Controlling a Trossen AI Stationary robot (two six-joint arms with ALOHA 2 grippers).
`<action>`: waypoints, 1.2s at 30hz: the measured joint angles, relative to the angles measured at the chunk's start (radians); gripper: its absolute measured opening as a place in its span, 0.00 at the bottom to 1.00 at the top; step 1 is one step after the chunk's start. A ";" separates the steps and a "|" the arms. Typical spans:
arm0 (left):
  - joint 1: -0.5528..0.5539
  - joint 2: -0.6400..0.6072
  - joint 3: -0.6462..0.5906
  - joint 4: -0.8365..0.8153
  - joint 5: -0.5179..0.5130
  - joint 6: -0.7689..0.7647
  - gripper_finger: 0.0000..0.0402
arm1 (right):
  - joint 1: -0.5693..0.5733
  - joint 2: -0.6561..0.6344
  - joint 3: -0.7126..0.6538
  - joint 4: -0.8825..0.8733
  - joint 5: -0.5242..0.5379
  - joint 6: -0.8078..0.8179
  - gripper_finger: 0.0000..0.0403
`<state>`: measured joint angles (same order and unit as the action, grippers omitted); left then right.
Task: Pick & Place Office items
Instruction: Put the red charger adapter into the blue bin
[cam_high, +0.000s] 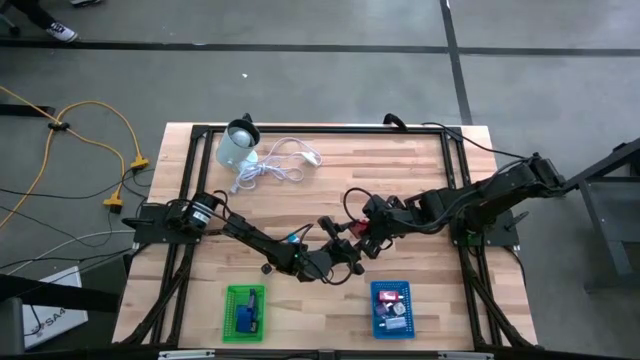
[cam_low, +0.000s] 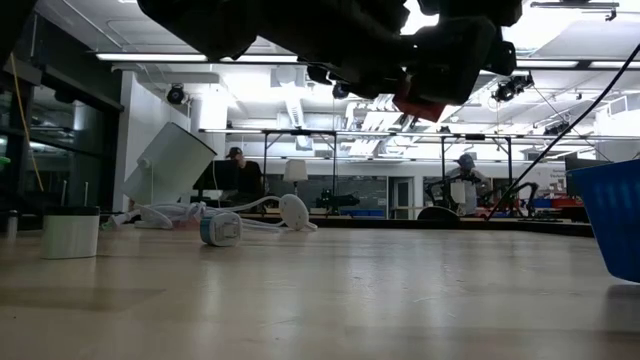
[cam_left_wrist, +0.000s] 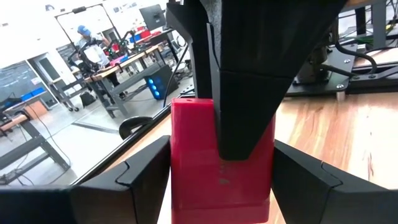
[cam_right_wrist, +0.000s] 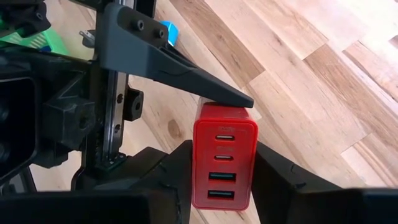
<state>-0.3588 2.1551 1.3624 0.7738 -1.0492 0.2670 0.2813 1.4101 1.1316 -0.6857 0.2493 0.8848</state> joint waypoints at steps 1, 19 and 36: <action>0.000 0.000 0.000 0.000 0.001 0.006 0.59 | 0.000 0.000 0.000 0.000 0.001 0.000 0.28; 0.001 0.000 0.000 0.000 0.024 0.067 0.59 | 0.000 0.000 0.000 0.011 -0.001 0.004 0.28; 0.000 0.000 0.000 -0.002 0.024 0.076 0.77 | 0.000 0.000 0.002 0.031 -0.010 0.004 0.28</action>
<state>-0.3584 2.1551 1.3621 0.7715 -1.0256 0.3431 0.2817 1.4101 1.1332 -0.6547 0.2389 0.8890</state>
